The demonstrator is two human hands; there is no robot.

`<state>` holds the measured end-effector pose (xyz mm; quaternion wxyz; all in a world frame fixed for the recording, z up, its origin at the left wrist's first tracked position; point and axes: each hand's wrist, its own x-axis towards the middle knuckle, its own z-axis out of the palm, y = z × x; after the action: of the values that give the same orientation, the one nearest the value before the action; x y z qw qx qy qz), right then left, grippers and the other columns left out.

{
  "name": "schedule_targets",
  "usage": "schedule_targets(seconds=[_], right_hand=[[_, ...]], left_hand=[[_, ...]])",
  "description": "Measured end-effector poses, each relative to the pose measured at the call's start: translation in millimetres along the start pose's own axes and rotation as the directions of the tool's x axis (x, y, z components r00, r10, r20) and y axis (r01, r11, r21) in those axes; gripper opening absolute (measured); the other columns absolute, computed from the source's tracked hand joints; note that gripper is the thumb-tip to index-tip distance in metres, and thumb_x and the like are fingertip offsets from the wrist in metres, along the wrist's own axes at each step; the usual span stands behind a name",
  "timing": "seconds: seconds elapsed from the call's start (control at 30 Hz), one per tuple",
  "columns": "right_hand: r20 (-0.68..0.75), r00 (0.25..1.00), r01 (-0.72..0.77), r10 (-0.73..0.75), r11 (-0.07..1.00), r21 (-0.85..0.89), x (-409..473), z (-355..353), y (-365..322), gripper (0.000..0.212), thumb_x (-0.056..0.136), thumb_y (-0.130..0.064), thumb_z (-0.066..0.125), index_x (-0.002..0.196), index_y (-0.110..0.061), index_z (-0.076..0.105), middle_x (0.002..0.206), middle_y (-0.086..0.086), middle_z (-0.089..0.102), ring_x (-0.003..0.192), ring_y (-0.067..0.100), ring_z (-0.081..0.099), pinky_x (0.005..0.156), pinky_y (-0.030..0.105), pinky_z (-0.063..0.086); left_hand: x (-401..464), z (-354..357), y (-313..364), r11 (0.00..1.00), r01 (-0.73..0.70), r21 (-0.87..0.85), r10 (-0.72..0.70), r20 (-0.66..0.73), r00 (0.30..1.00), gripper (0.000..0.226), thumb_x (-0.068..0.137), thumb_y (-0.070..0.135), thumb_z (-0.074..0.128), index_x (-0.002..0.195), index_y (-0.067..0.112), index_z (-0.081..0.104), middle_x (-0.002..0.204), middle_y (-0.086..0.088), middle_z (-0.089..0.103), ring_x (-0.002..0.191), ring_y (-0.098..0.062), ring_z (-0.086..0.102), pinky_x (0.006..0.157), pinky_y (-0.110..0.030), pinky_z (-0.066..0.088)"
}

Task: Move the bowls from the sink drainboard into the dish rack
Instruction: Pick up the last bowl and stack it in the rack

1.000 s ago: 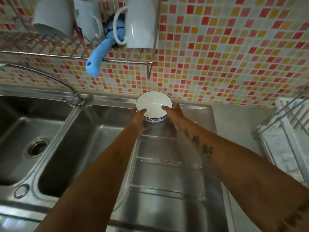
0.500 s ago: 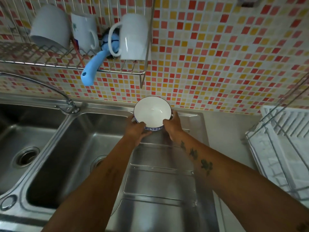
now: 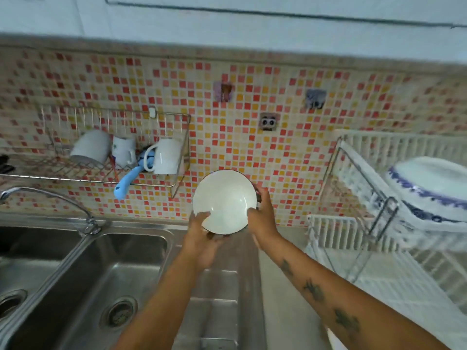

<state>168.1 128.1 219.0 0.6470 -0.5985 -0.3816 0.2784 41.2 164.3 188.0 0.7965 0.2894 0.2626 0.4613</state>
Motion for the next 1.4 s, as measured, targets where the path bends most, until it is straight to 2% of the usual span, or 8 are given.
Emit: schedule_targets(seconds=[0.2,0.33,0.5,0.7,0.83,1.1,1.27,1.4], right_hand=[[0.03,0.98,0.198,-0.198,0.98,0.021,-20,-82,-100,0.059,0.08,0.014,0.034,0.121,-0.027,0.048,0.122,-0.002,0.05,0.12,0.025,0.048,0.088,0.044,0.053],[0.103,0.936,0.331,-0.336,0.941,0.065,-35,-140,-143,0.066,0.076,0.016,0.035,0.113,-0.036,0.051,0.115,-0.01,0.056,0.119,0.023,0.052,0.094,0.046,0.052],[0.091,0.928,0.346,-0.361,0.926,0.149,-46,-215,-169,0.065,0.075,0.021,0.032,0.111,-0.03,0.052,0.11,-0.004,0.057,0.109,0.024,0.053,0.092,0.046,0.051],[0.073,0.96,0.253,-0.269,0.95,0.181,-45,-300,-185,0.023,0.097,-0.017,0.038,0.101,-0.019,0.061,0.107,-0.001,0.06,0.101,0.022,0.054,0.086,0.042,0.045],[0.04,0.981,0.185,-0.188,0.979,0.082,-36,-344,-195,0.045,0.097,-0.051,0.027,0.098,-0.025,0.064,0.127,0.002,0.057,0.113,0.02,0.051,0.094,0.042,0.037],[-0.04,0.998,0.053,-0.054,0.998,-0.017,-37,-360,-187,0.056,0.093,-0.061,0.03,0.129,-0.024,0.053,0.114,0.0,0.061,0.092,0.015,0.058,0.07,0.027,0.044],[-0.09,0.996,0.021,-0.027,0.997,-0.071,-32,-354,-169,0.044,0.088,-0.064,0.042,0.08,-0.026,0.063,0.101,0.01,0.071,0.088,0.026,0.066,0.094,0.044,0.052],[-0.077,0.997,-0.036,0.032,0.998,-0.046,-23,-354,-152,0.041,0.088,-0.061,0.047,0.086,-0.024,0.065,0.09,0.007,0.071,0.089,0.028,0.068,0.095,0.046,0.053]], left_hand=[[-62,101,26,0.99,0.101,-0.101,-0.084,0.161,0.983,0.051,0.089,0.055,0.044,0.126,0.023,0.057,0.133,-0.018,0.053,0.122,-0.048,0.05,0.09,-0.071,0.044],[-101,161,26,0.984,0.178,-0.009,-0.153,0.464,0.873,0.057,0.086,0.06,0.05,0.133,0.028,0.057,0.139,-0.017,0.056,0.124,-0.049,0.052,0.099,-0.065,0.042],[-121,211,5,0.959,0.261,0.106,-0.276,0.549,0.789,0.083,0.075,0.074,0.054,0.139,0.022,0.05,0.143,-0.022,0.05,0.128,-0.051,0.047,0.1,-0.068,0.04],[-142,278,-24,0.926,-0.052,0.373,-0.14,0.468,0.872,0.056,0.084,0.06,0.054,0.122,0.02,0.061,0.119,-0.015,0.066,0.11,-0.037,0.062,0.093,-0.059,0.051],[-140,308,-45,0.77,-0.391,0.504,0.109,0.5,0.859,0.037,0.077,0.045,0.073,0.11,0.033,0.062,0.096,0.006,0.076,0.097,-0.022,0.069,0.083,-0.042,0.058],[-118,337,-91,0.173,-0.74,0.65,0.448,0.617,0.647,0.101,0.045,0.049,0.093,0.132,0.028,0.046,0.13,-0.001,0.043,0.112,-0.015,0.053,0.095,-0.027,0.051],[-97,338,-112,0.072,-0.728,0.682,0.404,0.647,0.646,0.106,0.048,0.041,0.094,0.138,0.023,0.042,0.136,-0.004,0.033,0.111,-0.01,0.041,0.094,-0.014,0.036],[-85,333,-121,0.061,-0.708,0.704,0.378,0.64,0.669,0.107,0.048,0.039,0.095,0.139,0.021,0.041,0.138,-0.006,0.031,0.113,-0.013,0.044,0.094,-0.013,0.037]])
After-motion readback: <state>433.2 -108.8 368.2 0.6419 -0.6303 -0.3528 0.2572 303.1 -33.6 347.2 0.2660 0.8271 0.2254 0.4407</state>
